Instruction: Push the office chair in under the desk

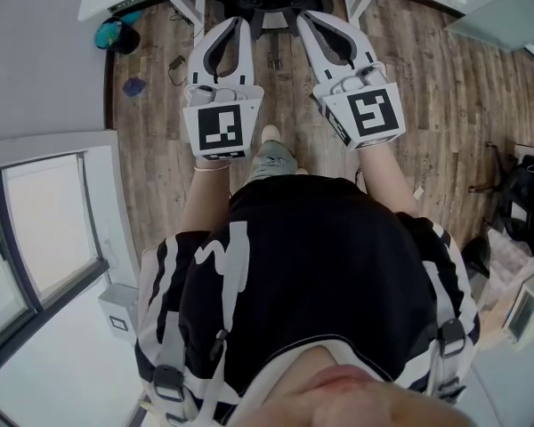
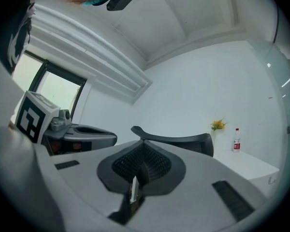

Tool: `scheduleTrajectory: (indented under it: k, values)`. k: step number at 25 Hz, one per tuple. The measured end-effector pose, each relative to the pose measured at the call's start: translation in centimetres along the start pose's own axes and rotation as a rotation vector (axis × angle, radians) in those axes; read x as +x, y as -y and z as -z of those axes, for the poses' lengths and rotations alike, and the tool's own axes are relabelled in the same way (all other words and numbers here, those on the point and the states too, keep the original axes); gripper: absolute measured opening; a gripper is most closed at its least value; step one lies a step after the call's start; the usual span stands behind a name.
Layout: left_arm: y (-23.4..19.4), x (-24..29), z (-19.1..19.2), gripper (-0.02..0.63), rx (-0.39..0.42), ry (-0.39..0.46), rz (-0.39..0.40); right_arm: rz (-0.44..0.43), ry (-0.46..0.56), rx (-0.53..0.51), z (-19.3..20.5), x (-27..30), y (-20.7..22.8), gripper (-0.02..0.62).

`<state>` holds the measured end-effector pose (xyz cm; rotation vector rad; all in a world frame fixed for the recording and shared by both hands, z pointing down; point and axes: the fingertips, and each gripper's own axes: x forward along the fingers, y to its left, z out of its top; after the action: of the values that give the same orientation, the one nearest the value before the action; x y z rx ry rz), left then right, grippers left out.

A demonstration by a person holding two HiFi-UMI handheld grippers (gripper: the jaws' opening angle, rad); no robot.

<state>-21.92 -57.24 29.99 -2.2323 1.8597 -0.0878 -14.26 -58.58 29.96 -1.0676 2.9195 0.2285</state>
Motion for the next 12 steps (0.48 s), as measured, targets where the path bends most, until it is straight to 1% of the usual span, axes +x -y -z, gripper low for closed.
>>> scheduleTrajectory:
  k: [12]
  values:
    - [-0.1, -0.3, -1.1, 0.009, -0.011, 0.023, 0.006, 0.009, 0.009, -0.009, -0.7, 0.1, -0.1, 0.009]
